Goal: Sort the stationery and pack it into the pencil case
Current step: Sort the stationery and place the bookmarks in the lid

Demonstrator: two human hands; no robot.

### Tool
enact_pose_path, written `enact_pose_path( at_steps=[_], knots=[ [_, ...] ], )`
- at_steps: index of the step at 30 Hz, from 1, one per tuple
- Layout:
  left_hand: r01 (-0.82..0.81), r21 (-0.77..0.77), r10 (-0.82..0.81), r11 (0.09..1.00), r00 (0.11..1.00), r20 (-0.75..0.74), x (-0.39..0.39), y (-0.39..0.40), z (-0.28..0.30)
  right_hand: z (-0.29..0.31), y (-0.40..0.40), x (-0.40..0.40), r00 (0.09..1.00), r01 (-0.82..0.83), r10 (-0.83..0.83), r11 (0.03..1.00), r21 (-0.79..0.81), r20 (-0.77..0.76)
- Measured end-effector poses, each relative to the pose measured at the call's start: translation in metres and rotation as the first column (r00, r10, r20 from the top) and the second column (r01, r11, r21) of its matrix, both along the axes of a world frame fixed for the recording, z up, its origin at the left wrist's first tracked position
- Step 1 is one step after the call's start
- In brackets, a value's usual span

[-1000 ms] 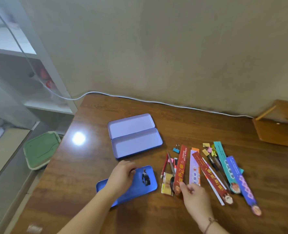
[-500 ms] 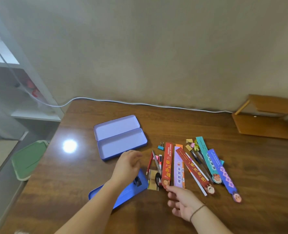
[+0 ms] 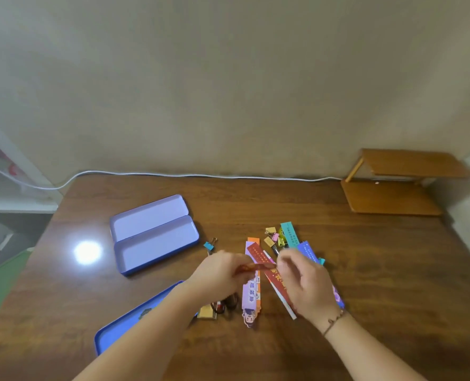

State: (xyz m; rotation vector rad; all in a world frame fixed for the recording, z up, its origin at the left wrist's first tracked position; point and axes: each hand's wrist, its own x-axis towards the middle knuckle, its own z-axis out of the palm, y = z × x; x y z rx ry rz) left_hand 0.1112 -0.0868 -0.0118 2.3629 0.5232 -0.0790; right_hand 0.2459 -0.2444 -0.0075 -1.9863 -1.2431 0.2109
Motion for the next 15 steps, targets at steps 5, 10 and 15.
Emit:
enact_pose_path(
  at_steps=[5, 10, 15],
  knots=[
    [-0.486, -0.786, 0.606, 0.383, 0.774, -0.183, 0.003, -0.007, -0.013, -0.031, -0.015, 0.026, 0.959, 0.281, -0.189, 0.604, -0.745, 0.209],
    [-0.258, -0.913, 0.631, -0.315, 0.662, -0.405, 0.004, -0.01, -0.039, -0.069, -0.046, 0.017, 0.934, 0.299, -0.334, 0.529, -0.794, 0.13],
    [-0.179, -0.904, 0.64, -0.389, 0.653, -0.405, 0.009, -0.014, -0.049, -0.063, -0.05, 0.024, 0.764, 0.284, -0.55, 0.755, -0.591, -0.336]
  ],
)
